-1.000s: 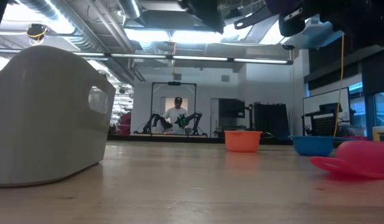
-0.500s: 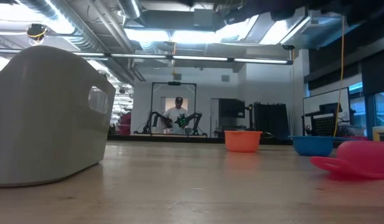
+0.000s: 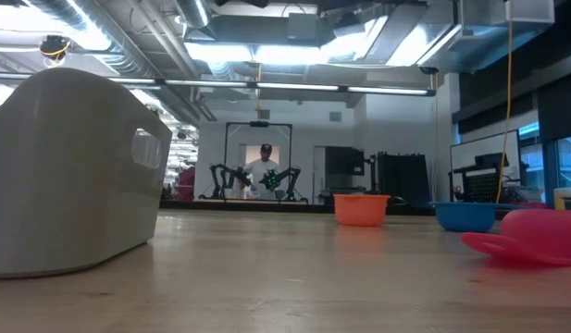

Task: Nest measuring cups in basket
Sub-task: Stack the violet measuring cup on top of the yellow measuring cup in the gray bin

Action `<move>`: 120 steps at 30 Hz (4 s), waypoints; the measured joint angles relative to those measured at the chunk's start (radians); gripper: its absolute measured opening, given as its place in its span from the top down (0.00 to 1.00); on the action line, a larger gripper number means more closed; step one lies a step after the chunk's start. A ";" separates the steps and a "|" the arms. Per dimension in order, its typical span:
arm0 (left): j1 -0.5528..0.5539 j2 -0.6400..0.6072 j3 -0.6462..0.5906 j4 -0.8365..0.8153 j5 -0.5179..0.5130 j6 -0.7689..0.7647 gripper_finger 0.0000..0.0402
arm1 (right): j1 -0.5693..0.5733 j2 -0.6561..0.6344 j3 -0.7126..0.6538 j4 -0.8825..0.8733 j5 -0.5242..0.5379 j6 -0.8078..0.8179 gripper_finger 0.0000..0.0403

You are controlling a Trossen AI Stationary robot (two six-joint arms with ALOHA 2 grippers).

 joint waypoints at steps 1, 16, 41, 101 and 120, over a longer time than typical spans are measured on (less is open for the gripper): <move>0.000 0.002 0.000 0.000 0.000 0.000 0.45 | 0.002 0.015 0.001 0.003 0.002 -0.020 0.93; -0.031 0.095 -0.001 0.019 -0.009 0.124 0.45 | 0.033 0.191 0.001 0.011 0.176 -0.170 0.93; 0.165 0.119 0.001 0.028 0.261 -0.454 0.45 | 0.281 0.406 0.001 0.055 0.976 -0.629 0.93; 0.150 0.142 0.001 0.086 0.372 -0.638 0.94 | 0.300 0.419 0.000 0.199 1.108 -0.820 0.89; 0.149 0.141 0.001 0.087 0.367 -0.625 0.99 | 0.300 0.419 0.000 0.201 1.106 -0.806 0.83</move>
